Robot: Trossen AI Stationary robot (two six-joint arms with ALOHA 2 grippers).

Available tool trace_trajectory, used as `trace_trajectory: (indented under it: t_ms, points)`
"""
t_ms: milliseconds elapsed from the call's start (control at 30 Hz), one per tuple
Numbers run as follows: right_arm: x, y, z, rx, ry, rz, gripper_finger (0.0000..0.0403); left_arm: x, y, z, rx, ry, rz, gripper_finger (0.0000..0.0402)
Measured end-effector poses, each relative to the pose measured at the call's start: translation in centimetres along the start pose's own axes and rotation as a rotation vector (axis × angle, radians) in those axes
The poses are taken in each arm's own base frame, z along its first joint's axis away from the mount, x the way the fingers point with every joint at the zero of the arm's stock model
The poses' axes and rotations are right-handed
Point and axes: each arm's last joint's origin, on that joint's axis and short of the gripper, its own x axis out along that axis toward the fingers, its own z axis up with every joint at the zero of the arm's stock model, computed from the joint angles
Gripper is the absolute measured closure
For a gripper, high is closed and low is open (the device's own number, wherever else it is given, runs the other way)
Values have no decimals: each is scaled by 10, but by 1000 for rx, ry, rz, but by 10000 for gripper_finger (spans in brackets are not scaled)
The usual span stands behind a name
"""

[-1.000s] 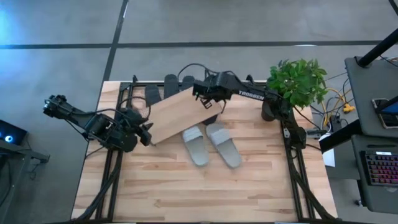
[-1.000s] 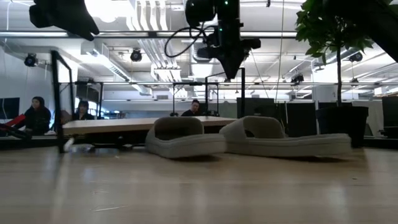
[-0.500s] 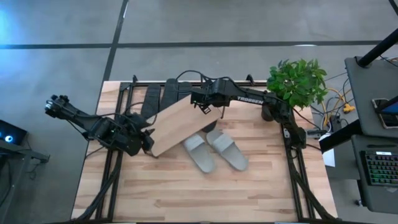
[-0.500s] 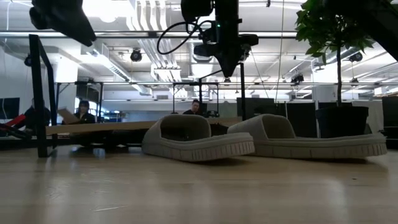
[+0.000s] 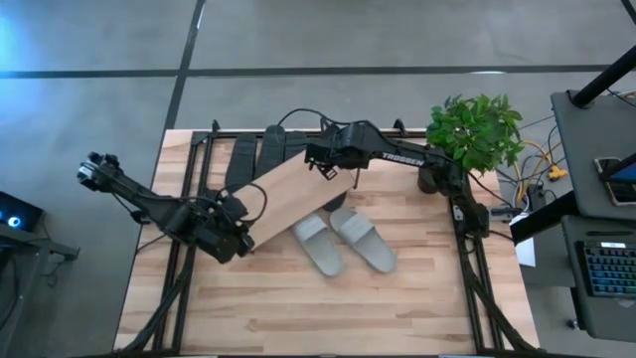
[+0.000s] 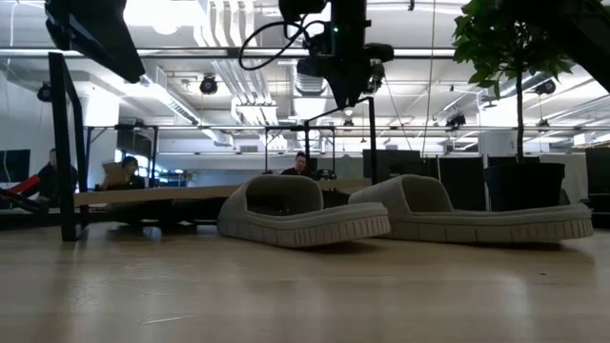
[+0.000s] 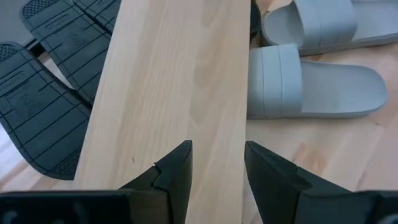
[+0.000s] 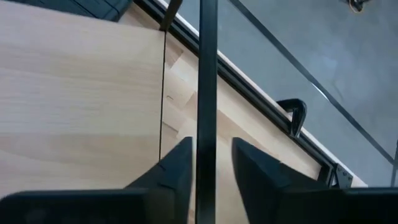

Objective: Pick and place slides into the shelf
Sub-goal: Move the shelf to the bottom right of the table

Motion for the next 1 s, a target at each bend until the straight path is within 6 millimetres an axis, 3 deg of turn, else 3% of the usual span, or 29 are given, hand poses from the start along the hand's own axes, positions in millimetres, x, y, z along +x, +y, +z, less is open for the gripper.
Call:
trace_trajectory:
  t_ms: [167, 300, 667, 1000]
  points:
    - [-15, -6, 8, -29, -65, 22, 233, 0, -1, 0, -24, -3, 2, 269]
    - [-16, -16, 20, -21, -145, 42, 215, 0, -2, 1, -38, -20, -8, 269]
    - [33, -49, 67, 113, -154, 253, 236, -4, -6, 7, -110, -72, -82, 269]
    - [58, -61, 77, 110, -124, 305, 235, -4, -6, 8, -146, -78, -88, 269]
